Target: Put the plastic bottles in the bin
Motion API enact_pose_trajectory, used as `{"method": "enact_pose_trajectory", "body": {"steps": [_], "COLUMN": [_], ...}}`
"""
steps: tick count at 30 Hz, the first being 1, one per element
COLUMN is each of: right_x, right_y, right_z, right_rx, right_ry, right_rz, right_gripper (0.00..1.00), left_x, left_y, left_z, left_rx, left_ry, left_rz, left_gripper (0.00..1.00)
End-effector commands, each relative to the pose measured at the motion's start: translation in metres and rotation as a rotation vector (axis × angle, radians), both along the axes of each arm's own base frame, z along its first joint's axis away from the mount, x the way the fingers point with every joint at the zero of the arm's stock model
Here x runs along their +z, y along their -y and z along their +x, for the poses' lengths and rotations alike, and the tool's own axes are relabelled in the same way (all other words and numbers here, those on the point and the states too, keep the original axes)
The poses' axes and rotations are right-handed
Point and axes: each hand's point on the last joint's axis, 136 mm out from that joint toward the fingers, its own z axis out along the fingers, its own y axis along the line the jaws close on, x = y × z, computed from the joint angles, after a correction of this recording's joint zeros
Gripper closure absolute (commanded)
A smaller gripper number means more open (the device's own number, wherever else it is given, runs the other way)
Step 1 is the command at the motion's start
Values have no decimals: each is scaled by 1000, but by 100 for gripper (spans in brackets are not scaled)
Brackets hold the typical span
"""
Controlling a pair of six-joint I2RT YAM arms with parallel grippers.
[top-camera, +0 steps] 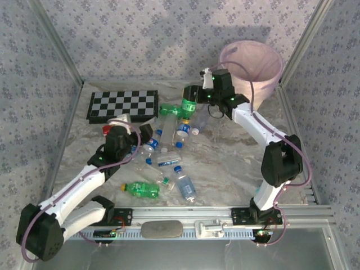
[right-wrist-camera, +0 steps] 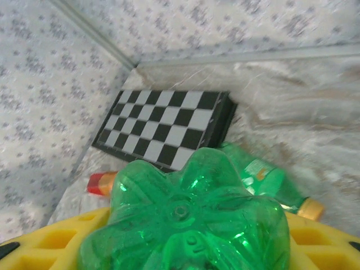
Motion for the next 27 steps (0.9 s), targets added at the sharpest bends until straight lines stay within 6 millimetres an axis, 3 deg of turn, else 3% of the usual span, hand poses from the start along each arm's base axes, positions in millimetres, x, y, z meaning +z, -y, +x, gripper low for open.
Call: {"method": "enact_pose_trajectory", "body": {"steps": [1,7,12,17,22,27], "right_x": [35,93,141,173,184,162], "right_y": [32,88,139,186,216,228], "right_z": [11,34,48,53,57,70], "right_rx": [-86,-205,-354,-505,-619,-669], "right_ry": [73,173,255,346,414,399], "right_rz": [-59,-120,-148,-182,-220,-301], "right_gripper": [45,45,45,45,45,45], "left_x": [-12,-34,-48,-54,-54,-55], "left_y": [-30,-44,-38,-34,-34,-34], "left_z": [3,5,9,12,13,12], "left_rx": [144,175,153,142,145,146], "left_ry": [-38,-135,-189,-202,-202,-207], "left_rz": [-109,-116,-134,-148,-149,-152], "left_gripper": [0,0,0,0,0,0]}}
